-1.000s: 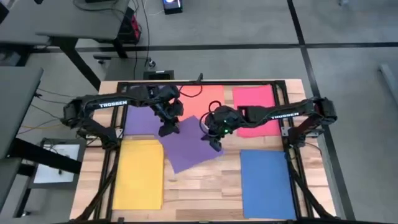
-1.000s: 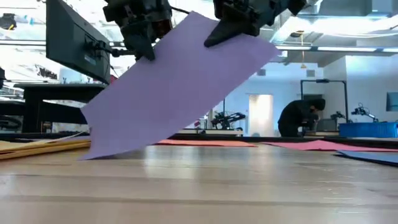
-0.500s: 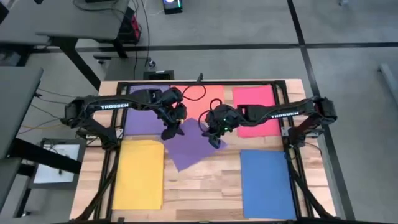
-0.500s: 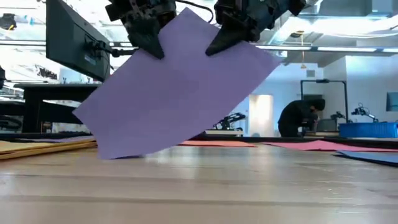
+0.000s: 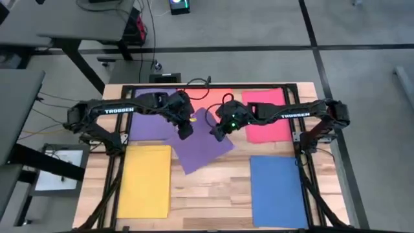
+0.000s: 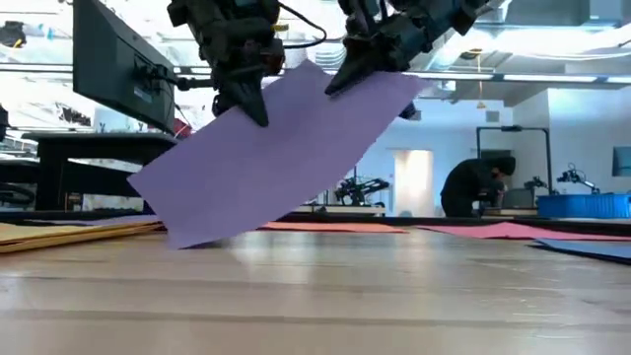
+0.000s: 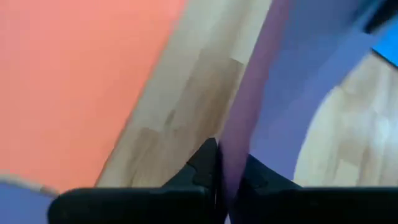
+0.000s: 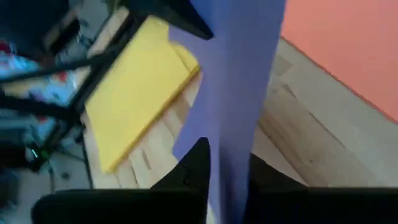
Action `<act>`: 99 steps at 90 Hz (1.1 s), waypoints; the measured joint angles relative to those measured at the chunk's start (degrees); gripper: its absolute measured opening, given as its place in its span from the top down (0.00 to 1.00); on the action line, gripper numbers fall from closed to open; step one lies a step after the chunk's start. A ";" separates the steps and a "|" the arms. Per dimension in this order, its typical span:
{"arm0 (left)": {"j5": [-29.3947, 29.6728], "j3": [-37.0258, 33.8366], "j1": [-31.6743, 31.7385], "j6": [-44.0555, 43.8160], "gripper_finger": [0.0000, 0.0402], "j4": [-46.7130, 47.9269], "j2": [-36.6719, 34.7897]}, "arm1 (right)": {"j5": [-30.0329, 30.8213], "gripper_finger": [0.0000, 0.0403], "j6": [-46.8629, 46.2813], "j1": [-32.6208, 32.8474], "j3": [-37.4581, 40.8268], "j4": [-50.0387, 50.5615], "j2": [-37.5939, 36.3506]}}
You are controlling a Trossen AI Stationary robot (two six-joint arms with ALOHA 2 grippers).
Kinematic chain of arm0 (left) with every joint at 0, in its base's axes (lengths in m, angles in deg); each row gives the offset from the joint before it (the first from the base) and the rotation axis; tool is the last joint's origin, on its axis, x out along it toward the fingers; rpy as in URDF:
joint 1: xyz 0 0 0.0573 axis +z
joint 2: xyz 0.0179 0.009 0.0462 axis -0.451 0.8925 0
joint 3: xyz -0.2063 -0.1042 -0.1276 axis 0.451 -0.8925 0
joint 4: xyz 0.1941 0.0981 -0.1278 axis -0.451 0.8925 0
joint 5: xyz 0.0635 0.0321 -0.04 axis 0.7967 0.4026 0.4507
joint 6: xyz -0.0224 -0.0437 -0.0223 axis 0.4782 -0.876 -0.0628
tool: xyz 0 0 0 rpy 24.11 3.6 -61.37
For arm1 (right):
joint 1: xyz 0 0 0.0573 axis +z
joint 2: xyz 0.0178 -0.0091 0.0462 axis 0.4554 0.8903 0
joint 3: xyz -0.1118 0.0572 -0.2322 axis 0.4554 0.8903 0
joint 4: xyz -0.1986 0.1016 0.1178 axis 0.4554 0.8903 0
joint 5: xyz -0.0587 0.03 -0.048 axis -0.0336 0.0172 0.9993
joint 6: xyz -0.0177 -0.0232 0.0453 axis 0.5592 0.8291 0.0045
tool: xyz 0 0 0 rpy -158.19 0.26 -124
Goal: Organize paper
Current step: Stack the purple paper on top of the other purple paper
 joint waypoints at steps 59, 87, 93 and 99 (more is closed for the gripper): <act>14.58 0.02 16.50 -13.17 1.00 11.07 -1.31 | -9.21 0.87 4.37 -2.98 0.00 9.13 0.00; 14.25 0.04 32.98 -4.24 1.00 24.81 -1.31 | -9.13 0.87 5.88 0.42 0.75 12.39 0.00; 15.76 0.04 35.45 -2.84 1.00 26.62 -1.31 | -9.11 0.87 5.88 1.04 1.07 12.19 0.00; 16.87 0.04 37.57 -1.63 1.00 28.64 -1.31 | -9.10 0.87 5.85 1.65 1.39 12.28 0.00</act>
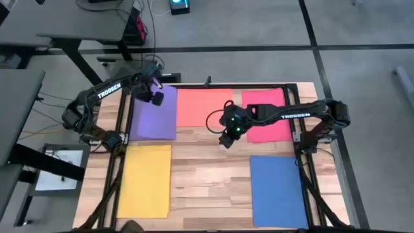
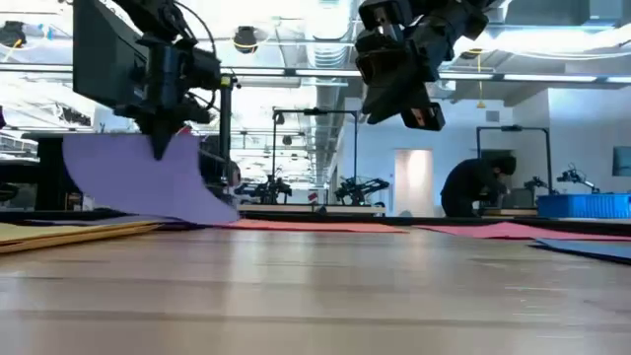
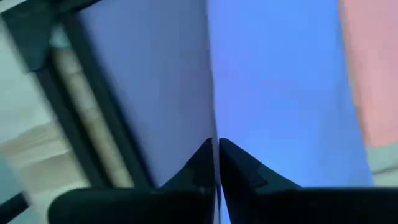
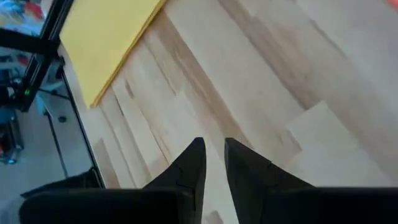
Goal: Organize paper
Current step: Stack the purple paper on top of the other purple paper
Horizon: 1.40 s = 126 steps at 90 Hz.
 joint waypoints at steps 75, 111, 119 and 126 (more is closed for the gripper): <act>-2.26 -15.85 3.11 -3.89 1.00 -13.26 0.04 | 3.46 0.87 -1.85 0.60 0.04 -0.13 0.00; 3.09 -15.91 3.20 -5.55 1.00 -21.16 -2.03 | 3.46 0.87 -3.77 0.47 0.04 -0.13 0.00; 5.11 -15.63 2.46 -5.49 1.00 -21.34 -4.24 | 3.46 0.87 -3.85 0.53 0.04 -0.16 0.00; 6.57 -15.63 1.83 -5.47 1.00 -21.33 -5.47 | 3.46 0.87 -3.85 0.53 0.04 -0.15 0.00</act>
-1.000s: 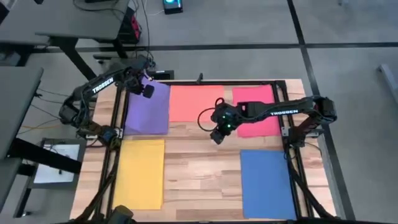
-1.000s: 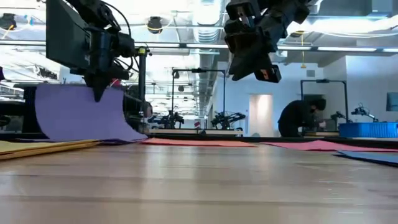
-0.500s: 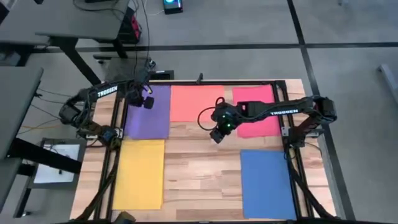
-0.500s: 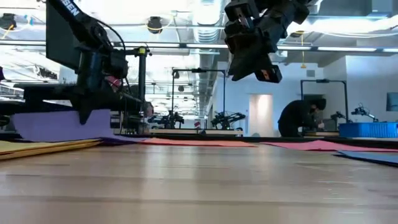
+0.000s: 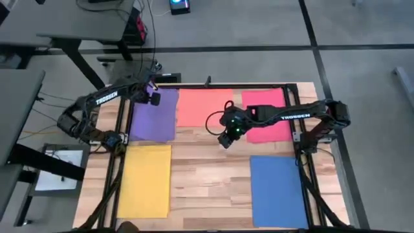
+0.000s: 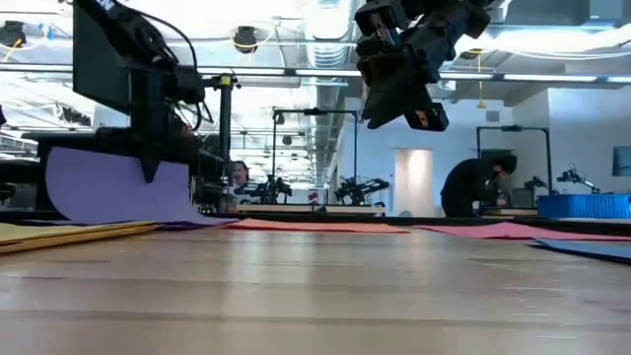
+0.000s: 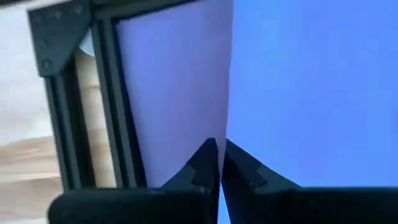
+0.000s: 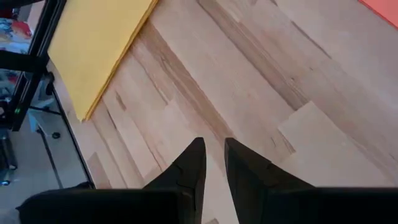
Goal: Organize paper
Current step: Stack the purple paper on top of the other purple paper
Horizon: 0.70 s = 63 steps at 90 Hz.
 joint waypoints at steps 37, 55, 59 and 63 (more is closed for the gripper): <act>11.08 -0.22 -3.46 -10.24 1.00 -1.06 -0.17 | 0.00 0.87 0.02 -0.04 -0.02 -0.46 0.00; 11.41 -0.24 -3.55 -10.55 1.00 0.10 -0.17 | 0.00 0.87 0.39 -0.04 -0.02 -0.39 0.00; 11.41 -0.24 -3.55 -10.49 1.00 0.11 -0.17 | 0.00 0.87 0.51 -0.04 -0.02 -0.42 0.00; 11.41 -0.24 -3.55 -10.46 1.00 0.23 -0.17 | 0.00 0.87 0.62 -0.04 -0.02 -0.41 0.00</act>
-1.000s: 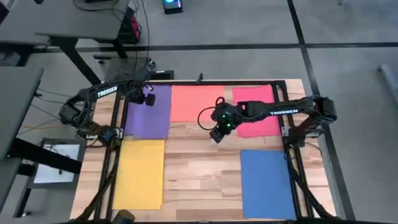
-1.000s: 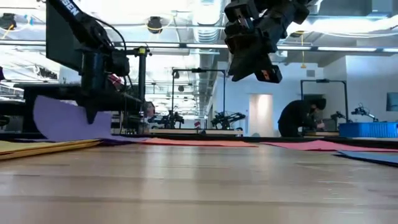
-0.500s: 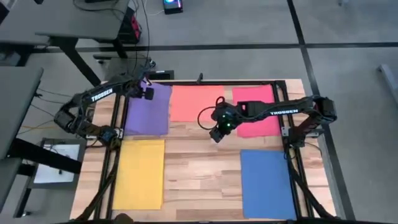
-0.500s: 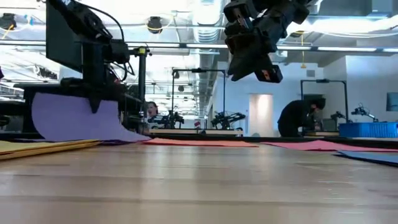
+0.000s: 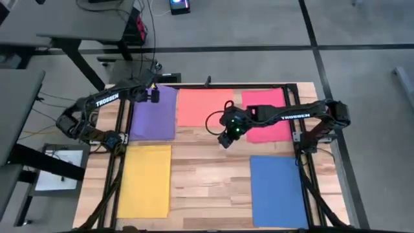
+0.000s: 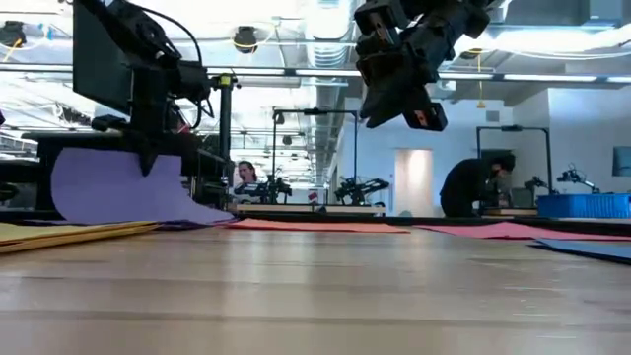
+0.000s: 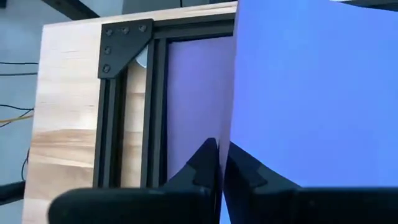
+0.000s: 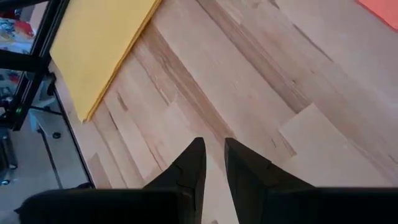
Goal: Organize paper
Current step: Stack the purple paper on top of the other purple paper
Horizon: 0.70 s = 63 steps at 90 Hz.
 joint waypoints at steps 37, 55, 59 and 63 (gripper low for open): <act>-2.15 0.07 0.00 3.41 0.89 2.46 0.00 | 0.00 0.87 0.21 0.04 0.00 -0.03 0.00; -3.50 0.24 0.00 6.48 0.77 4.55 0.00 | -0.02 0.87 0.18 0.04 0.00 -0.03 0.00; -3.96 0.56 0.00 7.42 0.76 5.48 0.00 | -0.02 0.87 0.17 0.04 0.00 -0.01 0.00; -4.24 0.80 0.00 8.56 0.75 6.19 0.00 | -0.02 0.87 0.19 0.06 0.00 -0.01 0.00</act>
